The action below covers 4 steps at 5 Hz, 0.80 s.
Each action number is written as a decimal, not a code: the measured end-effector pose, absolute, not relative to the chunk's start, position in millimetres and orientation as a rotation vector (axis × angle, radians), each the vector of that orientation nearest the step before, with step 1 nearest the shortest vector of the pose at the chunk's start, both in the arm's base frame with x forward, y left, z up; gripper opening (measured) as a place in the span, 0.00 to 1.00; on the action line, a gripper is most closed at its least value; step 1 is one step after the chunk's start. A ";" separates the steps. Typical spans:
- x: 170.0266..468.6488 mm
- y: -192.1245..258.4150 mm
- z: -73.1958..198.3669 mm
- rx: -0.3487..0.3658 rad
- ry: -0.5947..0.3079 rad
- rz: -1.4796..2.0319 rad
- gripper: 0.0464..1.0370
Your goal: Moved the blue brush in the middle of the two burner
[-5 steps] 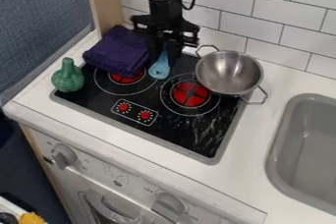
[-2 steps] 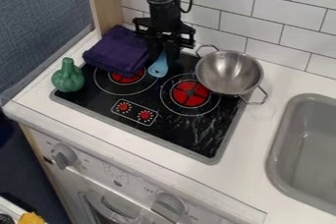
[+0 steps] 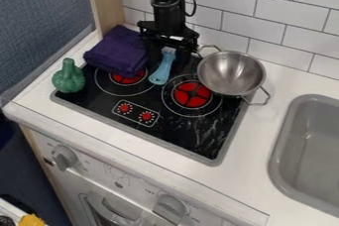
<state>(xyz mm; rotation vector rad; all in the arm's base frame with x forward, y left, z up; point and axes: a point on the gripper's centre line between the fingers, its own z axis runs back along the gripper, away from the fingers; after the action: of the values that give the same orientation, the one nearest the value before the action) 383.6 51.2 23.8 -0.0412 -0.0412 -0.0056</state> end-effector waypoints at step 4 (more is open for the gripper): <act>357.4 52.3 83.9 -0.002 -0.058 -0.017 0.96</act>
<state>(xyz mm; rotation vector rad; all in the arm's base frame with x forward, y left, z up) 357.4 52.3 83.9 -0.0020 -0.0578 -0.0166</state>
